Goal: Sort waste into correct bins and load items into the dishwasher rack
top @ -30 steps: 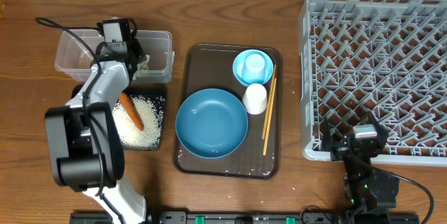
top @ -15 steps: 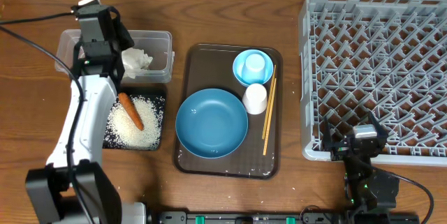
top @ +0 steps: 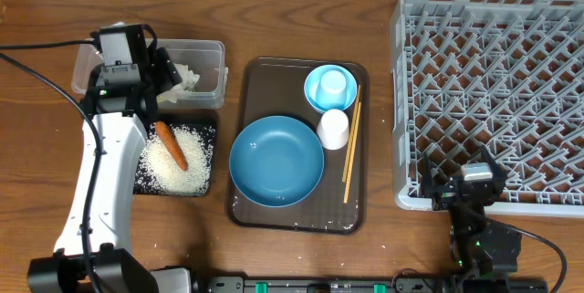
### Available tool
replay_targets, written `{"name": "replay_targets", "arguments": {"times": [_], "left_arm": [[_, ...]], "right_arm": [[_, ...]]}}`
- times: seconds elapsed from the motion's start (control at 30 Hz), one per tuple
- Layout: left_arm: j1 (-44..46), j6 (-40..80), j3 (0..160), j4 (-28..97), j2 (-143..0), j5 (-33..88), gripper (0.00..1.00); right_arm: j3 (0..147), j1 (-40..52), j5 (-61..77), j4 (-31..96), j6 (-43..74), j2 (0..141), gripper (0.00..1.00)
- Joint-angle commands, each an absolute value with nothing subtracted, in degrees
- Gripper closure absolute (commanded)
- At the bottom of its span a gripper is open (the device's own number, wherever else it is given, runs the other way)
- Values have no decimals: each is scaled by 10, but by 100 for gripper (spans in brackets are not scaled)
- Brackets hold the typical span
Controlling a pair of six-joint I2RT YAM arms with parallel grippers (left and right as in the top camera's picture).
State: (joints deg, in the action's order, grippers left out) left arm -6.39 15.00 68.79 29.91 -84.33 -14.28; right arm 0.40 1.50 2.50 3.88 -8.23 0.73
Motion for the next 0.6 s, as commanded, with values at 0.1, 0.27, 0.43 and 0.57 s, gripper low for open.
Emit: {"name": "replay_targets", "arguments": {"times": [0.1, 0.27, 0.43, 0.57], "left_arm": [[-145, 276, 688, 352, -842, -221, 5], [-214, 374, 688, 404, -842, -221, 5], [-243, 374, 688, 413, -842, -221, 5], [-247, 374, 688, 413, -842, -221, 5]], "right_arm": [[3, 23, 19, 41, -88, 8, 1], [3, 23, 21, 40, -88, 8, 1], [3, 23, 184, 27, -21, 8, 1], [3, 23, 442, 1, 170, 8, 1]]}}
